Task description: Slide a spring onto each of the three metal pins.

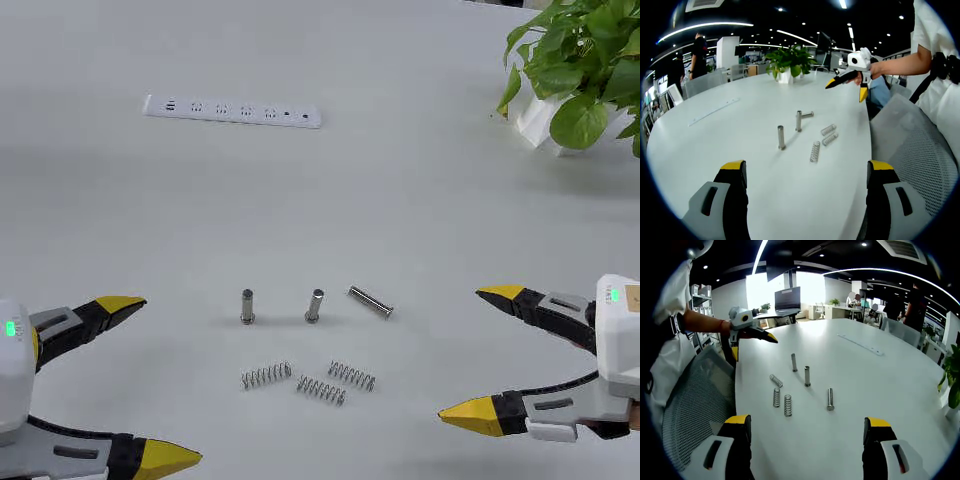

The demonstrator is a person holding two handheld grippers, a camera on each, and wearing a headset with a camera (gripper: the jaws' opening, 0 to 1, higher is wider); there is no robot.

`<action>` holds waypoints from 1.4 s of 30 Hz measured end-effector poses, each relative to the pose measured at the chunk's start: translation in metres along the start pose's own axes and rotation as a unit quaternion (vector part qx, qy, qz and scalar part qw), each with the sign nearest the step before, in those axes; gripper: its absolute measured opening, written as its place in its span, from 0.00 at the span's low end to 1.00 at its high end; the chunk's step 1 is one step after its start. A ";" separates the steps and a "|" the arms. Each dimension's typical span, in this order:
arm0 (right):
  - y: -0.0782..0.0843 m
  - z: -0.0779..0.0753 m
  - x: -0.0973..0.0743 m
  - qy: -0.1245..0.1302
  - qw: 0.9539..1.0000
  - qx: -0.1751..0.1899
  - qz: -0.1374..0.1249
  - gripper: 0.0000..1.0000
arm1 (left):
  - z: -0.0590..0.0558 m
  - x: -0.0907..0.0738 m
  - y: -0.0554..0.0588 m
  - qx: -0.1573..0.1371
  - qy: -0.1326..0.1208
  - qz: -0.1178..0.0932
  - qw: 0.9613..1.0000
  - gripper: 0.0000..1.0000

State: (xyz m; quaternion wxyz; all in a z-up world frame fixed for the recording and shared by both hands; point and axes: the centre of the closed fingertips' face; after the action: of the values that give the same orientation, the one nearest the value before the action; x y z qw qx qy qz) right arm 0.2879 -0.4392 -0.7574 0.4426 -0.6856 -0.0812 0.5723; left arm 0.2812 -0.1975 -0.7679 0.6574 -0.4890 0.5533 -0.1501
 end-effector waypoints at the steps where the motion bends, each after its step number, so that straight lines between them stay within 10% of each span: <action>1: -0.001 0.000 0.000 -0.001 1.000 -0.001 0.000 0.92 | 0.000 0.000 0.000 0.001 0.000 0.001 1.000 0.99; 42: -0.059 -0.037 0.055 -0.027 0.997 -0.050 0.053 0.76 | 0.007 0.008 -0.002 -0.005 0.005 -0.008 1.000 0.99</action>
State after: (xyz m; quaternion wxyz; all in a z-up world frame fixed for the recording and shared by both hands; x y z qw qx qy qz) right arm 0.3615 -0.3889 -0.7571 0.3745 -0.6948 -0.0853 0.6080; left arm 0.2905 -0.2007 -0.7715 0.6510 -0.4961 0.5532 -0.1549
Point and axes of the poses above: the centre of the closed fingertips' face, and the gripper's own axes: x roughly forward along the fingers, z roughly to its left, y roughly out of its underside, and after that the axes turned 8 degrees about z, right-handed
